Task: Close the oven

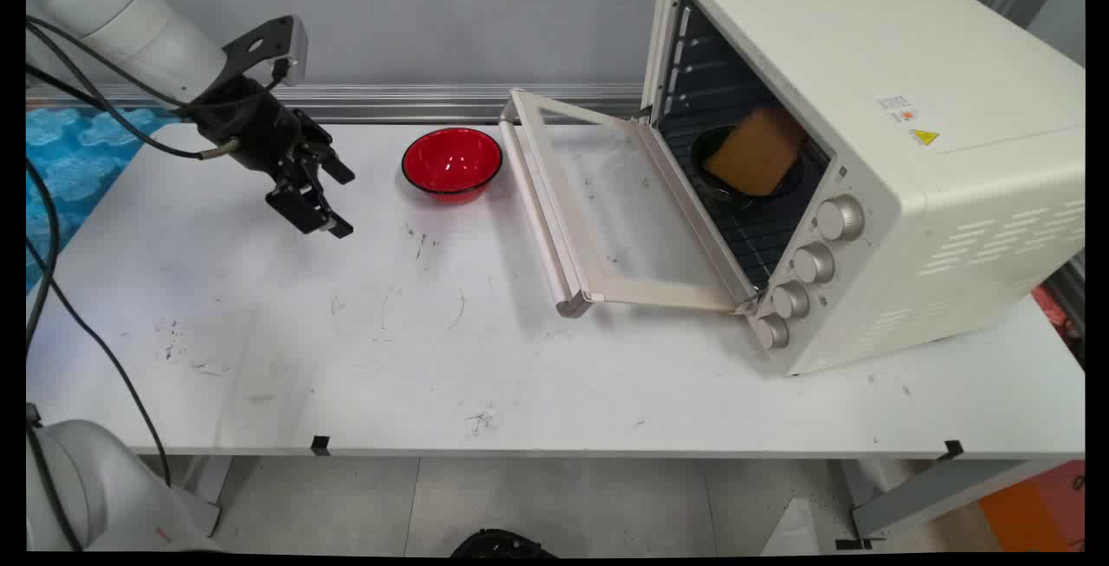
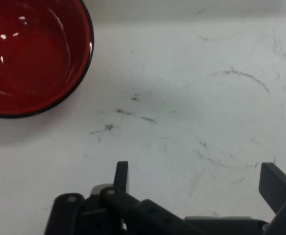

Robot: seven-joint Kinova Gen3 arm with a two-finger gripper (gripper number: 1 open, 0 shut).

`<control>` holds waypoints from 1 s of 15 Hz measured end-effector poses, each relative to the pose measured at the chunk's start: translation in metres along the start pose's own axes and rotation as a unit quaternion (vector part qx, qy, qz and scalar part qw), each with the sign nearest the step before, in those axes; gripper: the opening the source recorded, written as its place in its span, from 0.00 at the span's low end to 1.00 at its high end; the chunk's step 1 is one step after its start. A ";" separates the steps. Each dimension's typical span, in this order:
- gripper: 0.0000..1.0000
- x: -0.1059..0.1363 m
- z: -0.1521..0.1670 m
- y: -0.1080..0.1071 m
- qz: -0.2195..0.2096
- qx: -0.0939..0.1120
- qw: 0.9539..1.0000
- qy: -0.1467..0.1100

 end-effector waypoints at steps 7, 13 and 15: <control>1.00 0.037 0.000 -0.002 -0.005 -0.001 0.999 0.034; 1.00 0.084 0.005 -0.003 -0.009 0.004 0.997 0.083; 1.00 0.092 0.010 -0.001 -0.012 0.006 0.995 0.096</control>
